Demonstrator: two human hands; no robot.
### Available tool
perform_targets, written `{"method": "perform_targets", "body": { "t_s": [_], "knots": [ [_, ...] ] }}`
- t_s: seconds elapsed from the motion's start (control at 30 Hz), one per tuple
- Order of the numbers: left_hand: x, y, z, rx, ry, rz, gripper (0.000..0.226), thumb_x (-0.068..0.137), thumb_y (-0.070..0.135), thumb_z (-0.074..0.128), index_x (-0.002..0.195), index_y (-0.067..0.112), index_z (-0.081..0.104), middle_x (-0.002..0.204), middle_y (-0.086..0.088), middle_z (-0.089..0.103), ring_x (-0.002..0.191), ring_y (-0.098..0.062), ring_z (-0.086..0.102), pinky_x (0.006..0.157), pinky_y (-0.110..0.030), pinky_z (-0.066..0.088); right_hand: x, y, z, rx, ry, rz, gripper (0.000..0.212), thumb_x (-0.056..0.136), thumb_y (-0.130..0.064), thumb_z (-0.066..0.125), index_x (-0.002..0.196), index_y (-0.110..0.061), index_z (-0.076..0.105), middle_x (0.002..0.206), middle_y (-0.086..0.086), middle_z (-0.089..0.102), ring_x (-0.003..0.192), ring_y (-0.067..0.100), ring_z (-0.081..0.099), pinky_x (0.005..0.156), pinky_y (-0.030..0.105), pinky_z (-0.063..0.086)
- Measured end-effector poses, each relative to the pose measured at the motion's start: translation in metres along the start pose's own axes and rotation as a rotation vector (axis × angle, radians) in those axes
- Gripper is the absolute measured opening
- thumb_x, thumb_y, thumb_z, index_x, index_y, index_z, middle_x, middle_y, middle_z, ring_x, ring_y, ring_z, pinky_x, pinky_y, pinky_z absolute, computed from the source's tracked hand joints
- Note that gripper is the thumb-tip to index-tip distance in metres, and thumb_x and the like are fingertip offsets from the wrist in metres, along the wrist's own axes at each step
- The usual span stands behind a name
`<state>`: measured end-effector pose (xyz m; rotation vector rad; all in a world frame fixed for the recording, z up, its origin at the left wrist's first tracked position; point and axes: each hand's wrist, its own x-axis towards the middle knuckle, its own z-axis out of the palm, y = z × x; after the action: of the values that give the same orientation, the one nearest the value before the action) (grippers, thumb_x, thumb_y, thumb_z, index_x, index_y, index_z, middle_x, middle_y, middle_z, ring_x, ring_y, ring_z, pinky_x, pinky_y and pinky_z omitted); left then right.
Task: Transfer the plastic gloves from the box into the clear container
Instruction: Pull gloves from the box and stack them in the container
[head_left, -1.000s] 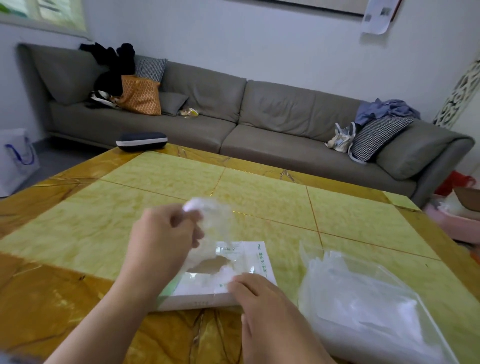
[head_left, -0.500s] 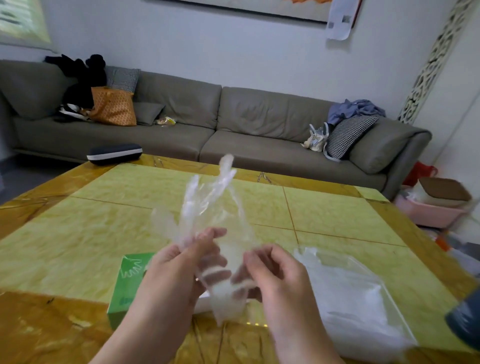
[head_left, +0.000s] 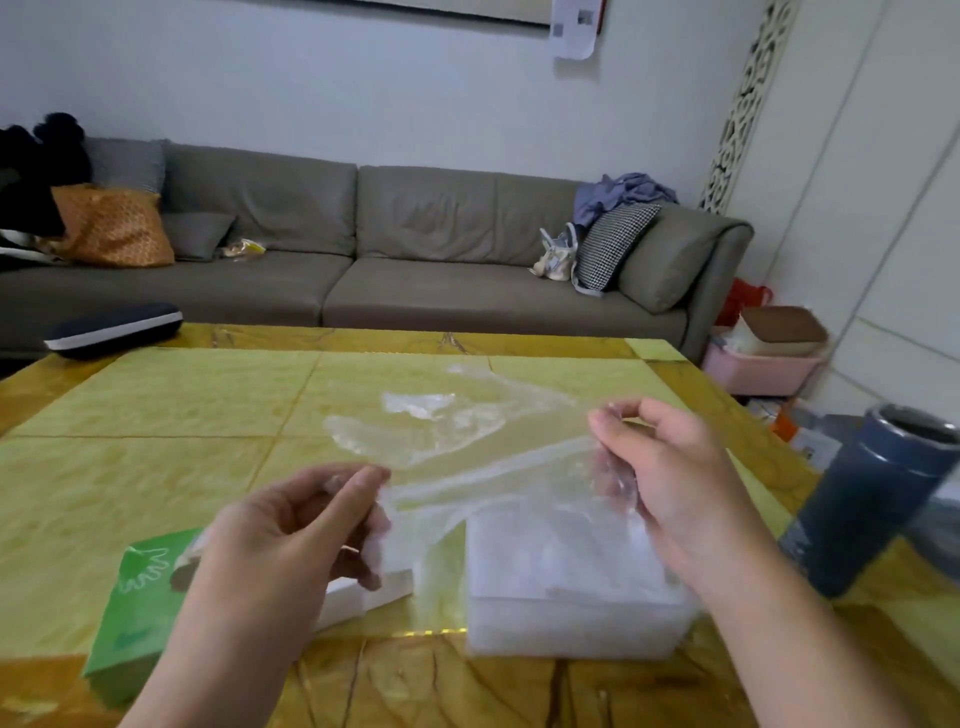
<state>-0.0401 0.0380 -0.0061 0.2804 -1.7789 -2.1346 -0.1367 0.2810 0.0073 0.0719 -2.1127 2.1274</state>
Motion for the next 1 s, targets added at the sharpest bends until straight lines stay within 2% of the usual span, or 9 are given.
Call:
{"method": "perform_targets", "body": {
  "t_s": [0.13,0.23,0.33,0.4,0.47,0.6,0.83,0.93,1.0],
  "knots": [
    [-0.014,0.001,0.034,0.17,0.021,0.135,0.008,0.096,0.023,0.066,0.099,0.016,0.07,0.068,-0.011,0.07,0.051,-0.026,0.059,0.049,-0.038,0.05,0.012,0.007,-0.039,-0.188,0.087,-0.02,0.013,0.103,-0.016,0.066,0.091,-0.013,0.069,0.057,0.003,0.06,0.047,0.014,0.049,0.041,0.026,0.036],
    [-0.037,0.014,0.062,0.484,0.124,0.607,0.006,0.097,0.033,0.066,0.095,0.032,0.06,0.075,0.006,0.066,0.066,-0.014,0.063,0.06,-0.024,0.05,0.017,0.02,-0.053,-0.382,0.047,0.008,0.018,0.103,-0.022,0.065,0.09,-0.011,0.069,0.054,-0.003,0.059,0.047,0.011,0.049,0.044,0.025,0.039],
    [-0.049,0.026,0.103,0.767,-0.113,0.954,0.011,0.096,0.022,0.061,0.102,0.03,0.06,0.09,0.016,0.056,0.084,-0.005,0.056,0.07,-0.012,0.044,0.017,0.034,-0.058,-0.542,-0.039,0.008,0.021,0.101,-0.022,0.065,0.082,-0.014,0.067,0.054,-0.005,0.062,0.041,0.003,0.045,0.043,0.018,0.034],
    [-0.04,0.017,0.129,1.011,-0.301,0.865,0.021,0.101,0.024,0.054,0.119,0.034,0.056,0.11,0.018,0.051,0.099,-0.004,0.053,0.076,-0.019,0.049,0.016,0.038,-0.062,-0.647,-0.071,0.002,0.021,0.099,-0.022,0.064,0.079,-0.015,0.066,0.056,-0.002,0.064,0.042,0.003,0.045,0.043,0.018,0.033],
    [-0.024,-0.005,0.14,1.26,-0.357,0.618,0.028,0.103,0.028,0.047,0.131,0.032,0.047,0.125,0.012,0.048,0.115,-0.013,0.05,0.085,-0.028,0.049,0.016,0.04,-0.065,-0.723,-0.077,0.013,0.02,0.097,-0.023,0.063,0.079,-0.015,0.067,0.058,-0.002,0.063,0.044,0.005,0.046,0.042,0.02,0.033],
    [-0.008,-0.033,0.136,1.55,-0.527,0.169,0.038,0.102,0.047,0.045,0.134,0.027,0.045,0.13,0.0,0.05,0.124,-0.024,0.052,0.091,-0.038,0.047,0.019,0.046,-0.068,-0.872,-0.038,0.019,0.016,0.097,-0.024,0.065,0.082,-0.019,0.067,0.074,-0.003,0.068,0.055,0.012,0.059,0.042,0.022,0.039],
    [0.011,-0.042,0.134,1.541,-0.6,-0.042,0.044,0.09,0.055,0.062,0.126,0.031,0.052,0.111,0.008,0.059,0.096,-0.015,0.064,0.086,-0.034,0.054,0.015,0.046,-0.061,-1.09,0.044,-0.001,0.02,0.092,-0.007,0.066,0.082,-0.018,0.053,0.089,-0.001,0.059,0.065,0.019,0.057,0.048,0.038,0.046],
    [0.016,-0.044,0.137,1.512,-0.612,-0.105,0.046,0.086,0.053,0.068,0.123,0.032,0.051,0.091,0.015,0.053,0.072,-0.01,0.062,0.074,-0.031,0.056,0.007,0.035,-0.058,-1.199,0.036,0.047,0.022,0.09,-0.004,0.066,0.097,-0.019,0.051,0.103,0.002,0.053,0.067,0.019,0.049,0.047,0.028,0.03],
    [0.019,-0.046,0.138,1.509,-0.617,-0.12,0.047,0.084,0.05,0.069,0.123,0.032,0.05,0.087,0.015,0.052,0.067,-0.011,0.059,0.073,-0.03,0.056,0.0,0.026,-0.052,-1.236,0.018,-0.034,0.033,0.09,-0.002,0.069,0.114,-0.018,0.052,0.113,0.003,0.051,0.067,0.017,0.049,0.048,0.025,0.031]
  ]
}}
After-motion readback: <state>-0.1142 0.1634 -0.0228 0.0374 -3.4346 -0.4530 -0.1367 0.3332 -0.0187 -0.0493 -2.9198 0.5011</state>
